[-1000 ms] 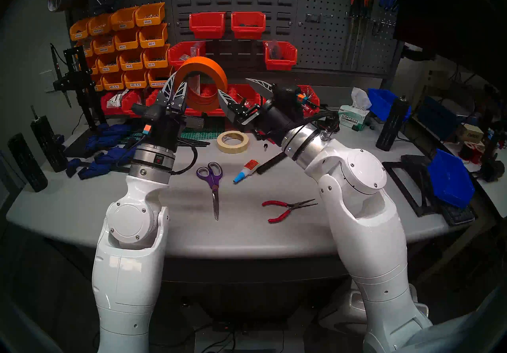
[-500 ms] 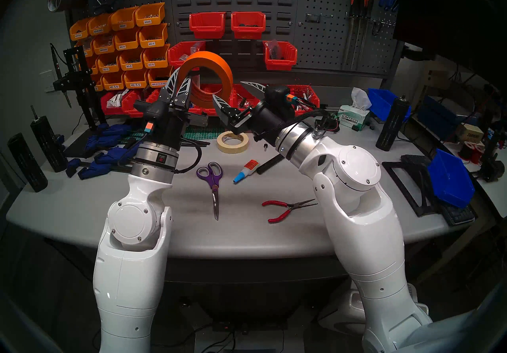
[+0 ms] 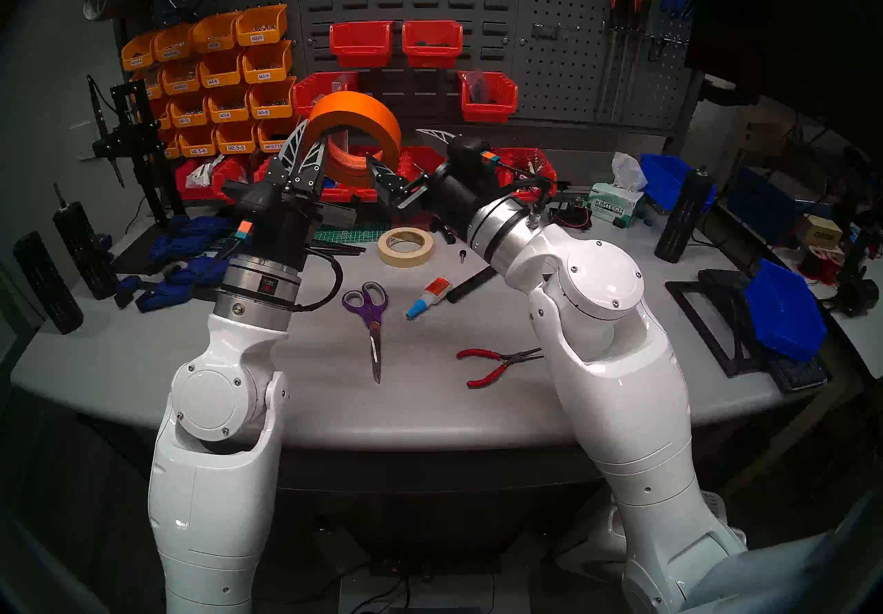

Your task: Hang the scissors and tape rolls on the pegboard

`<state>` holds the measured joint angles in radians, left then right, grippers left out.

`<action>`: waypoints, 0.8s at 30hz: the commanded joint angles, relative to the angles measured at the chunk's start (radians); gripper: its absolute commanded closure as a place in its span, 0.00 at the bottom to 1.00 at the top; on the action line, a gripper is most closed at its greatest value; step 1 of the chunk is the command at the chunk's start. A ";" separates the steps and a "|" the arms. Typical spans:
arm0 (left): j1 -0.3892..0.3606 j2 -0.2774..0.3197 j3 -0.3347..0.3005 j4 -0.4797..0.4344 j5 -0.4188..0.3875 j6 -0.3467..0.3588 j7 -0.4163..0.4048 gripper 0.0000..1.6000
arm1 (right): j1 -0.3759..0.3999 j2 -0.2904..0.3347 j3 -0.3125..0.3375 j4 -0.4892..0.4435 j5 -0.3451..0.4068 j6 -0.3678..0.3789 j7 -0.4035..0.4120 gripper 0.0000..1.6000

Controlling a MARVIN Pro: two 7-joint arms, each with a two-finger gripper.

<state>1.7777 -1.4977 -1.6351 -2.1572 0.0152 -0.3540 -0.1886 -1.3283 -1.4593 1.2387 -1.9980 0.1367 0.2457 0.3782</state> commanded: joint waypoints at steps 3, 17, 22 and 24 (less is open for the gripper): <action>0.021 -0.003 -0.001 -0.070 -0.031 0.004 -0.008 1.00 | 0.050 -0.022 0.008 -0.022 -0.017 -0.029 -0.016 0.43; 0.039 0.014 -0.005 -0.090 -0.122 0.056 -0.071 1.00 | 0.033 -0.022 0.020 -0.037 -0.012 -0.015 -0.004 1.00; 0.058 0.037 0.001 -0.112 -0.218 0.091 -0.135 0.38 | 0.025 -0.023 0.027 -0.037 -0.010 -0.014 -0.008 1.00; 0.061 0.039 0.002 -0.125 -0.238 0.101 -0.150 0.00 | 0.025 -0.021 0.030 -0.038 -0.009 -0.012 -0.009 1.00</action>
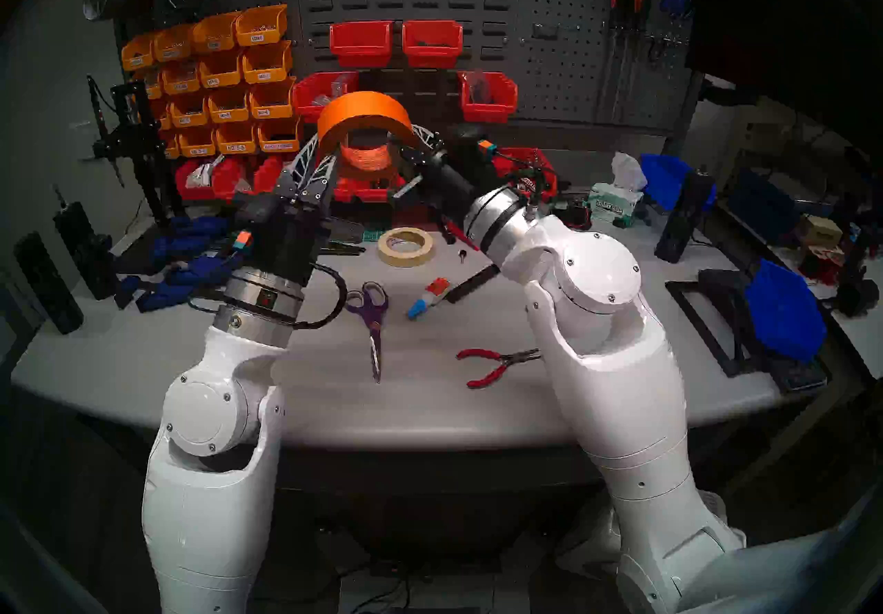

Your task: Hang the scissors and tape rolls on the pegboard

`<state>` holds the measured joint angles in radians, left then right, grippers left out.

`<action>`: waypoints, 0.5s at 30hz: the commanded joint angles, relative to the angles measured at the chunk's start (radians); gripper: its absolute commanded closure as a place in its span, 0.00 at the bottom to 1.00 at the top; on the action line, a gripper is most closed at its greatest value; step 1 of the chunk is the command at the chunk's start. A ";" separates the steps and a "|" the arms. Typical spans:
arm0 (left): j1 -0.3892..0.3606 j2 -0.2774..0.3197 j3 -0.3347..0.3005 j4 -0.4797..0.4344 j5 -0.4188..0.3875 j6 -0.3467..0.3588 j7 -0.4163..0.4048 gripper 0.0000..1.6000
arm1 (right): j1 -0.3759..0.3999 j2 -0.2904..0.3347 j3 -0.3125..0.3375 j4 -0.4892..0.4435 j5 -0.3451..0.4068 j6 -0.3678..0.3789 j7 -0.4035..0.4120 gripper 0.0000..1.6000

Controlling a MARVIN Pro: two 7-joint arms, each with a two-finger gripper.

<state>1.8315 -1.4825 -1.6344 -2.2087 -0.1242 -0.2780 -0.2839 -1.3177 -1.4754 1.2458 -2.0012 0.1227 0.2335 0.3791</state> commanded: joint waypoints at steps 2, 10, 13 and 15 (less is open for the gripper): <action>0.007 0.039 0.002 -0.082 -0.131 0.041 -0.084 0.00 | 0.013 -0.005 0.026 -0.035 0.005 0.001 -0.011 1.00; 0.035 0.037 -0.037 -0.128 -0.238 0.050 -0.128 0.00 | 0.013 -0.002 0.065 -0.035 0.013 0.019 -0.026 1.00; 0.058 0.033 -0.081 -0.155 -0.297 0.054 -0.133 0.00 | 0.010 -0.001 0.100 -0.037 0.022 0.022 -0.038 1.00; 0.078 0.026 -0.121 -0.176 -0.351 0.041 -0.140 0.00 | 0.009 0.002 0.138 -0.036 0.038 0.025 -0.042 1.00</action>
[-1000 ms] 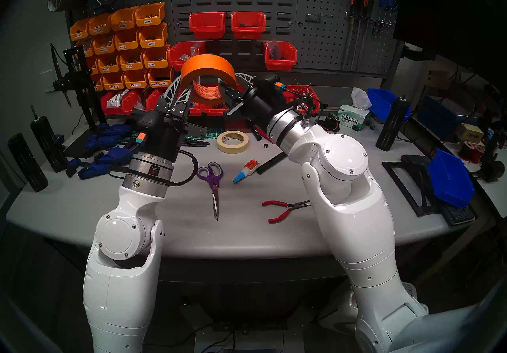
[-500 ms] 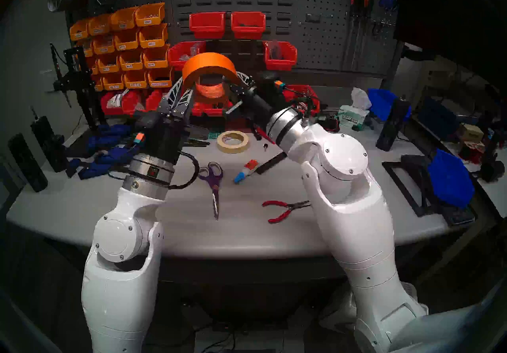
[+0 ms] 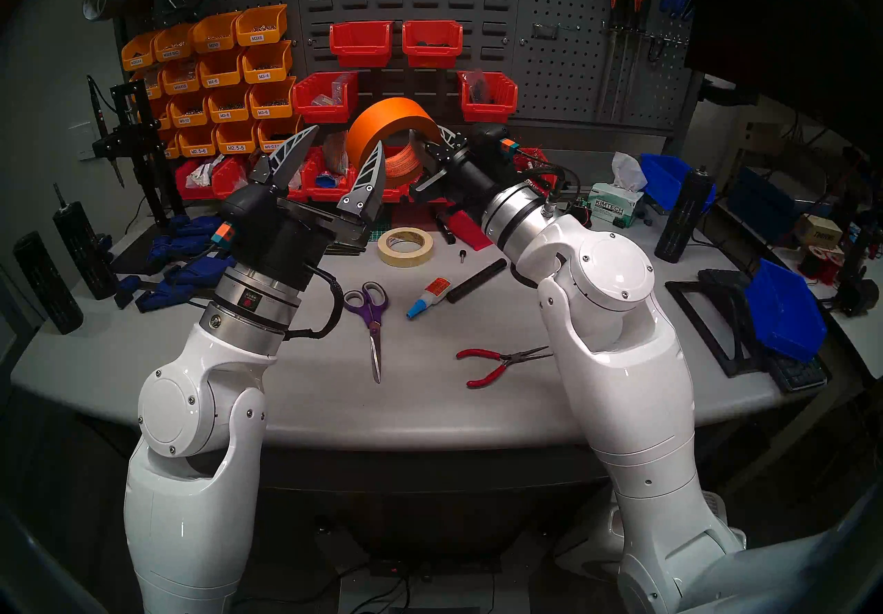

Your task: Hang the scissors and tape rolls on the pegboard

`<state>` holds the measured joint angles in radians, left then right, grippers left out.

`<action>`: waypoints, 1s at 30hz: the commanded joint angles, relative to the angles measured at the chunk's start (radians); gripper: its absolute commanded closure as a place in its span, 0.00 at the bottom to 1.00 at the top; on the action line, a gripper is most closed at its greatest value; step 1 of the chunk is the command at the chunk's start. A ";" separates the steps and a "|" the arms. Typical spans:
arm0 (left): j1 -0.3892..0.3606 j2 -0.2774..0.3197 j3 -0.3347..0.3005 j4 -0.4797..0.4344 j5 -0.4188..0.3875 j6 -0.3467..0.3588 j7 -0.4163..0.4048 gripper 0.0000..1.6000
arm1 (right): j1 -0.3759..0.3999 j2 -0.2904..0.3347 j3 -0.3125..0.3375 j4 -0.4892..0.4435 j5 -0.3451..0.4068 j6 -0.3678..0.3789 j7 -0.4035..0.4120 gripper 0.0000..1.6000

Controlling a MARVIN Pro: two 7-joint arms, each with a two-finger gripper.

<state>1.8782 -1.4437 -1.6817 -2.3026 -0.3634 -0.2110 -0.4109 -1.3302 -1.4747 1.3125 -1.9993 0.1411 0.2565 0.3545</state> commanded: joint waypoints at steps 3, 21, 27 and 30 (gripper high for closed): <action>0.040 -0.031 -0.100 -0.093 -0.158 -0.039 -0.007 0.00 | 0.022 0.001 0.096 -0.037 0.029 0.004 -0.021 1.00; 0.114 -0.106 -0.220 0.040 -0.195 -0.163 0.041 0.00 | 0.137 0.015 0.351 0.001 0.167 0.102 -0.021 1.00; 0.133 -0.115 -0.239 0.060 -0.201 -0.185 0.039 0.00 | 0.166 0.022 0.405 0.026 0.224 0.145 -0.026 1.00; 0.141 -0.119 -0.242 0.067 -0.207 -0.189 0.034 0.00 | 0.186 0.019 0.424 0.052 0.274 0.169 -0.022 1.00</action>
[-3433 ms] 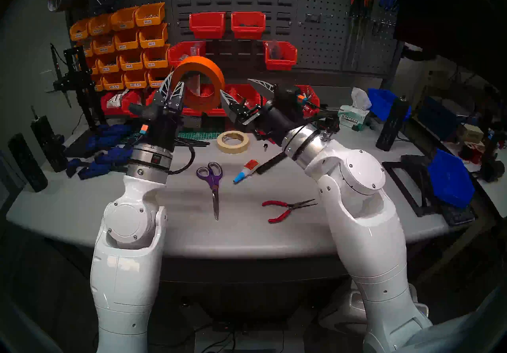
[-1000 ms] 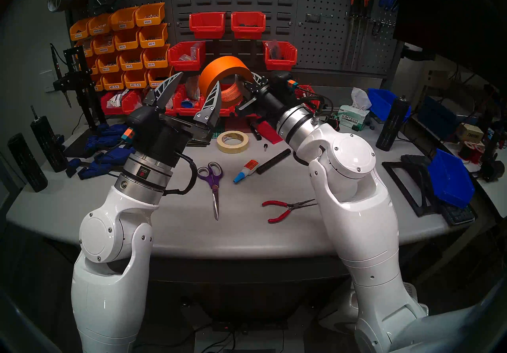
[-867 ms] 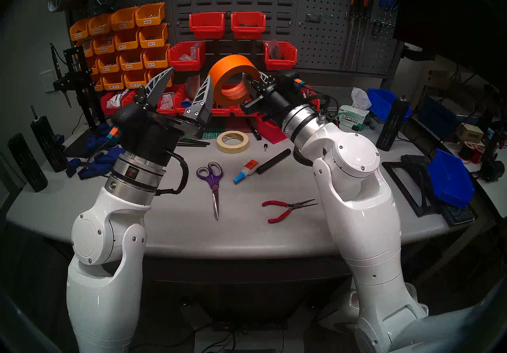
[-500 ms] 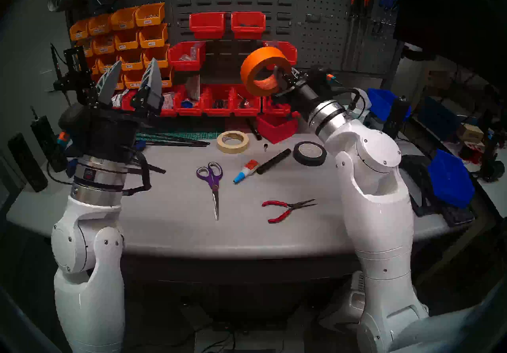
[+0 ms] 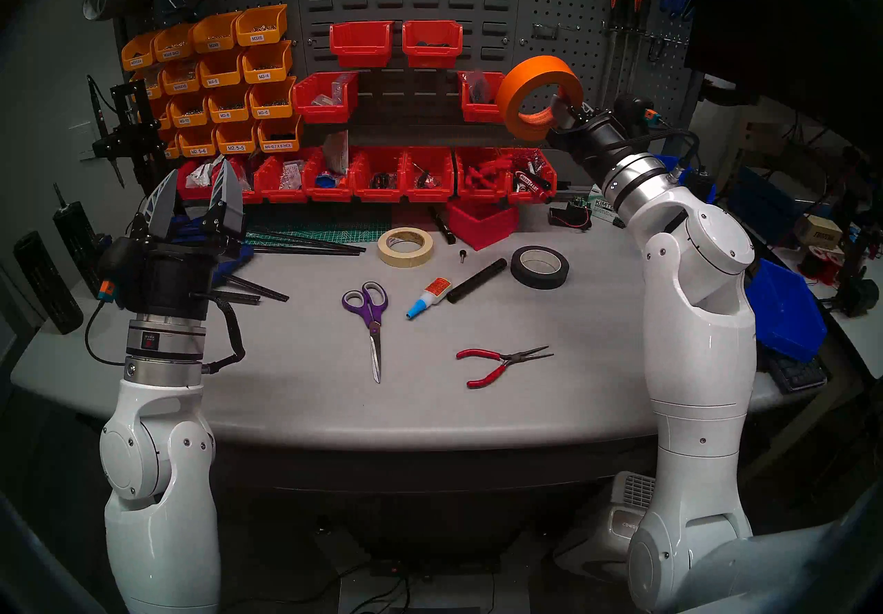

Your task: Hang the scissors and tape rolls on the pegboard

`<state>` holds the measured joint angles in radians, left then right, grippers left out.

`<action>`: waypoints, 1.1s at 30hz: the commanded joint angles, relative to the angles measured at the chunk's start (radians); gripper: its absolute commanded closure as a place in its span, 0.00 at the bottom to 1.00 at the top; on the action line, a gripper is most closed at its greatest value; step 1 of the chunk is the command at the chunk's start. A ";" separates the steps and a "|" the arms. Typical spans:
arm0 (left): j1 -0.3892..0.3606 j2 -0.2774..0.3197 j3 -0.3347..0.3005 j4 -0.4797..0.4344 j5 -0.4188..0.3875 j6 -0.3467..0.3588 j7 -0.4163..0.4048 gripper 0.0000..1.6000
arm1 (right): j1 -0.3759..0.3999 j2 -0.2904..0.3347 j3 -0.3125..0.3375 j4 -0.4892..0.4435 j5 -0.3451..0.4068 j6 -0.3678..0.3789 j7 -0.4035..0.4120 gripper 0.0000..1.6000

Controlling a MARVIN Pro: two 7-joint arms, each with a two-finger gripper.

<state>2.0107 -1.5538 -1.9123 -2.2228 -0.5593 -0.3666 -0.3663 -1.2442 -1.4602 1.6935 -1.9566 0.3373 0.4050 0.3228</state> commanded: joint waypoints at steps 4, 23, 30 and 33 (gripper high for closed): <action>0.012 -0.011 -0.014 -0.005 -0.015 -0.039 -0.017 0.00 | 0.131 0.010 0.049 0.036 0.118 0.036 0.003 1.00; -0.012 -0.011 -0.010 0.013 -0.029 -0.029 -0.027 0.00 | 0.255 0.007 0.073 0.142 0.257 0.069 -0.107 1.00; -0.017 -0.010 -0.006 0.027 -0.029 -0.027 -0.028 0.00 | 0.293 0.004 0.070 0.169 0.296 0.069 -0.145 1.00; -0.021 -0.009 -0.005 0.031 -0.029 -0.028 -0.028 0.00 | 0.308 0.004 0.068 0.184 0.316 0.067 -0.163 1.00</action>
<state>2.0127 -1.5657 -1.9219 -2.1758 -0.5856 -0.3877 -0.3932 -1.0350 -1.4519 1.7667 -1.7705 0.6091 0.4843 0.1821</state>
